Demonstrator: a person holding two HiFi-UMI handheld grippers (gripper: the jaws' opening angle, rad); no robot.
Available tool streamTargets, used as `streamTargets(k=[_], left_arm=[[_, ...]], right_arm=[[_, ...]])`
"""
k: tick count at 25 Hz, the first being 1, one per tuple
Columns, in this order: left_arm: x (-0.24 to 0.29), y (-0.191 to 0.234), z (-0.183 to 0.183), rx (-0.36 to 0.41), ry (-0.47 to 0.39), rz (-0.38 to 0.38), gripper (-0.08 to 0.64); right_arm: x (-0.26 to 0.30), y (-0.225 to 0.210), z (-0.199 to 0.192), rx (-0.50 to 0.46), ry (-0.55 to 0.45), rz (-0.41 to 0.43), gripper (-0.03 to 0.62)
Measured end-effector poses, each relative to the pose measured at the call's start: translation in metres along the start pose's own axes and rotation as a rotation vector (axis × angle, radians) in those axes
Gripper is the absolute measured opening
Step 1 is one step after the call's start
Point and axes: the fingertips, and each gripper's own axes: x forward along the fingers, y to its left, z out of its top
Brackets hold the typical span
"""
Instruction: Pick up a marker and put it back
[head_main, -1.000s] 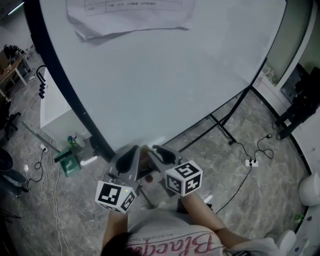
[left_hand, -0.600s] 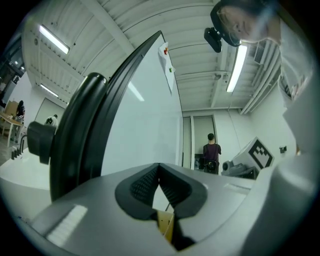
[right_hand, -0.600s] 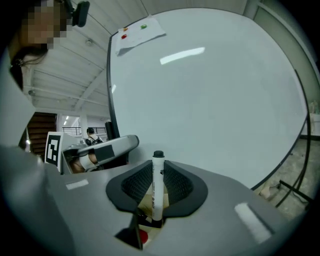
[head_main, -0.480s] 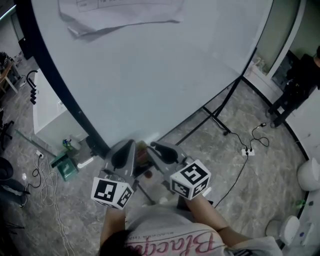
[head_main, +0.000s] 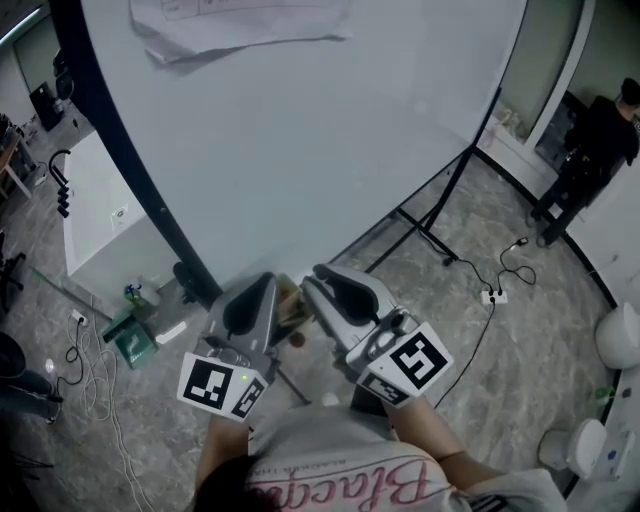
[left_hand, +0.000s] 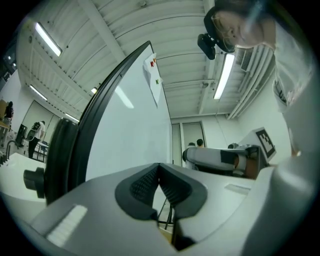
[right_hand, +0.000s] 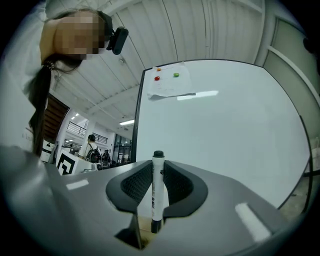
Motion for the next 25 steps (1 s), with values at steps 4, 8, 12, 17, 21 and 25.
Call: streamTargets(k=[4, 8, 12, 17, 21, 25], left_arm=[[-0.001, -0.004, 0.005, 0.012, -0.009, -0.013, 0.0], [-0.001, -0.008, 0.008, 0.048, -0.016, -0.009, -0.002], [-0.003, -0.009, 0.012, 0.013, -0.05, -0.008, -0.002], [-0.009, -0.006, 0.012, 0.031, -0.045, 0.015, -0.001], [-0.013, 0.0, 0.01, 0.025, -0.045, 0.036, 0.0], [-0.015, 0.004, 0.006, 0.02, -0.033, 0.044, 0.0]], right_arm=[[-0.003, 0.001, 0.0, -0.003, 0.006, -0.013, 0.071], [-0.005, 0.001, 0.0, -0.001, 0.007, -0.014, 0.071], [-0.006, 0.002, -0.002, -0.004, 0.015, -0.007, 0.071], [0.001, 0.001, -0.015, 0.005, 0.037, 0.0, 0.071], [0.012, -0.006, -0.046, 0.044, 0.133, -0.023, 0.071], [0.019, -0.017, -0.082, 0.098, 0.23, -0.068, 0.071]])
